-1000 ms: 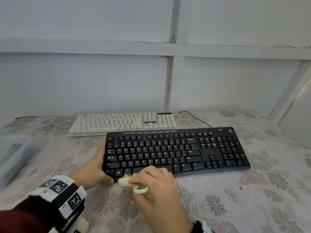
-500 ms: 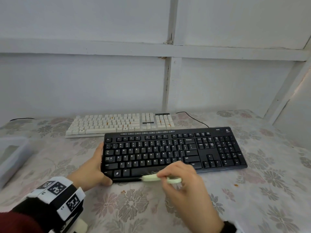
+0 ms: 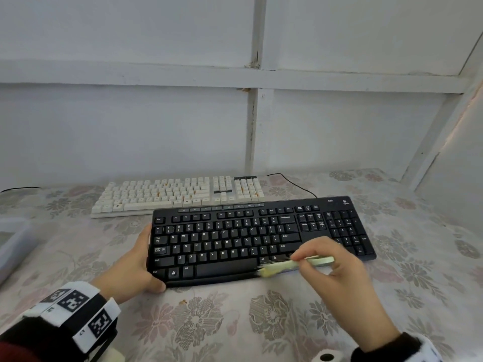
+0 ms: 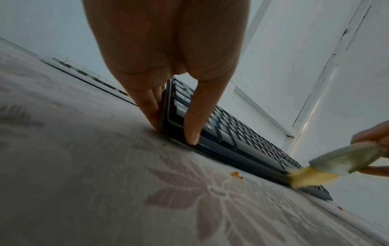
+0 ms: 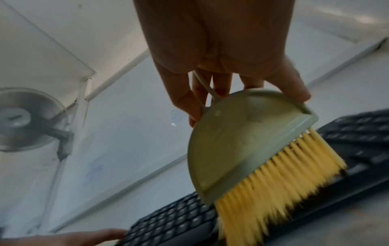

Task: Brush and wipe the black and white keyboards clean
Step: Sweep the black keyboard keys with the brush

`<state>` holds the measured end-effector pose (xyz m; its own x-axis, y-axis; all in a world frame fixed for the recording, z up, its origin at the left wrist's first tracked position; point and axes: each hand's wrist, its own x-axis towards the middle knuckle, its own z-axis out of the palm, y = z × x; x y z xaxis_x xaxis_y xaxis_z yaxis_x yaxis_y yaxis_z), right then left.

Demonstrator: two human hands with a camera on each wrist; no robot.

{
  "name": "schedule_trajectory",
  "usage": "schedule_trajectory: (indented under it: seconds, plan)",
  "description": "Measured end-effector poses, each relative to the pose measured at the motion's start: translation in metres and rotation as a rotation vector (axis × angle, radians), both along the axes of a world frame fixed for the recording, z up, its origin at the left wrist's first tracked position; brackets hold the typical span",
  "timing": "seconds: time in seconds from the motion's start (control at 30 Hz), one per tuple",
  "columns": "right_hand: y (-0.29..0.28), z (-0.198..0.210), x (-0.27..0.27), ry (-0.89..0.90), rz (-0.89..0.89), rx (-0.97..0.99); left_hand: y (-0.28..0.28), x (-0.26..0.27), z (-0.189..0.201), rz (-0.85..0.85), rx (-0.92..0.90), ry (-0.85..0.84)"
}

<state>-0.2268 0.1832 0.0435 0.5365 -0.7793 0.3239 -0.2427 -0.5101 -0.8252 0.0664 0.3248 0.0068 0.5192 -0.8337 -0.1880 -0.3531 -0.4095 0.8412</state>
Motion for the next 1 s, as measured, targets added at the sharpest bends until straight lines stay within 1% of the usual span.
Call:
schedule_trajectory:
  seconds: [0.1, 0.17, 0.33, 0.4, 0.5, 0.57, 0.63, 0.7, 0.77, 0.87, 0.93, 1.0]
  plan:
    - [-0.015, 0.001, -0.019, 0.034, -0.074, 0.005, -0.001, 0.0, 0.0, 0.005, 0.023, -0.006]
    - [-0.017, 0.008, -0.025, 0.025, -0.084, -0.004, -0.001, -0.001, 0.0, 0.01, 0.036, -0.007]
    - [-0.014, 0.016, -0.018, -0.06, 0.005, 0.11, -0.001, -0.001, 0.0, 0.012, 0.035, -0.008]
    - [-0.019, 0.013, -0.018, -0.055, -0.03, 0.136, -0.001, -0.002, 0.001, 0.009, 0.026, -0.005]
    - [-0.033, 0.011, -0.031, -0.008, -0.147, 0.169, -0.001, -0.001, 0.001, 0.009, 0.019, 0.0]
    - [-0.039, 0.011, -0.04, 0.036, -0.218, 0.121, -0.001, -0.001, 0.0, 0.007, 0.019, 0.0]
    - [-0.04, 0.016, -0.044, 0.079, -0.271, 0.014, -0.001, -0.001, 0.0, 0.004, 0.022, -0.006]
    - [-0.037, 0.022, -0.044, 0.084, -0.29, -0.049, -0.001, 0.0, 0.0, 0.003, 0.019, -0.001]
    - [-0.034, 0.025, -0.041, 0.042, -0.253, -0.005, -0.001, 0.001, -0.001, 0.004, 0.016, 0.008]
    - [-0.033, 0.022, -0.037, -0.013, -0.198, 0.121, -0.001, 0.002, -0.002, 0.004, 0.013, 0.013]
    - [-0.038, 0.019, -0.039, -0.018, -0.218, 0.15, -0.001, 0.002, -0.003, 0.009, 0.002, 0.022]
    - [-0.043, 0.018, -0.046, 0.009, -0.272, 0.127, -0.001, 0.002, -0.003, 0.016, -0.013, 0.027]
